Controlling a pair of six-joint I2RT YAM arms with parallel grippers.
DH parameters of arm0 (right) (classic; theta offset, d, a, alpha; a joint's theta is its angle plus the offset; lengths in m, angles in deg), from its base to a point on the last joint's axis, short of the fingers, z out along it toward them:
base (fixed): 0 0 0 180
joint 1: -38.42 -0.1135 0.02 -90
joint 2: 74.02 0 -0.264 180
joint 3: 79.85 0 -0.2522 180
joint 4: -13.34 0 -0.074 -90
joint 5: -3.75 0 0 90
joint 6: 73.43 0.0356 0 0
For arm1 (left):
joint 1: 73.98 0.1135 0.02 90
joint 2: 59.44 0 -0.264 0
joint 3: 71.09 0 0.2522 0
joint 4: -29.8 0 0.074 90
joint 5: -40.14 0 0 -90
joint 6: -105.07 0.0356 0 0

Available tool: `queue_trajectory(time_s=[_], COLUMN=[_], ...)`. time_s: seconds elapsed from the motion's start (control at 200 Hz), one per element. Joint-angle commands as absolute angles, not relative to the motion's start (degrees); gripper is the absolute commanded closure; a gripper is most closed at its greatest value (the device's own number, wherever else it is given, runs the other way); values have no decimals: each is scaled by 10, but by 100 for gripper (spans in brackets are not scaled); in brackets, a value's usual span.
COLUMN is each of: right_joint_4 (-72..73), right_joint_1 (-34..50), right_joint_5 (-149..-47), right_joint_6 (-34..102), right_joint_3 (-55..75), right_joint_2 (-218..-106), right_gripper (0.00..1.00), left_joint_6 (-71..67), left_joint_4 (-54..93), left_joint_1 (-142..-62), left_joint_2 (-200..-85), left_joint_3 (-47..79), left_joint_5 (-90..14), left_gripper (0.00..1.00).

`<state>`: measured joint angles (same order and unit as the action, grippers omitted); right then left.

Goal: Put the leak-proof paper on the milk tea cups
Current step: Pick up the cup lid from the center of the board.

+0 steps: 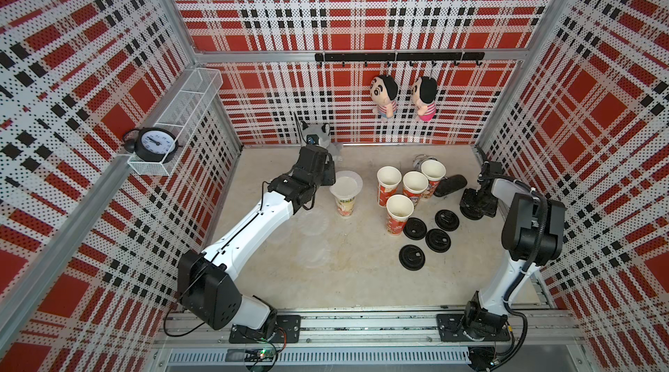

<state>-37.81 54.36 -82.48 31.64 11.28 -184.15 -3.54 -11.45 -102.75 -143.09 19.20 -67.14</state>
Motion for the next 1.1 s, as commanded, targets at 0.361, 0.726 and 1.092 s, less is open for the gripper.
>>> queue_trajectory(time_s=[0.361, 0.726, 1.092], right_joint_4=[-380, -449, -601], right_joint_1=[552, 550, 448], right_joint_5=[-825, -848, -823], right_joint_6=[314, 331, 338], right_joint_3=[111, 96, 17], right_joint_2=[-1841, -1727, -1559], right_gripper=[32, 33, 33], left_joint_6=[-25, -29, -37], left_joint_4=[-105, -112, -122], left_joint_1=[-1033, -1034, -1019], left_joint_2=[-1432, -1416, -1378], left_joint_3=[185, 184, 163], left_joint_5=[-682, -680, -661], left_gripper=[36, 37, 37])
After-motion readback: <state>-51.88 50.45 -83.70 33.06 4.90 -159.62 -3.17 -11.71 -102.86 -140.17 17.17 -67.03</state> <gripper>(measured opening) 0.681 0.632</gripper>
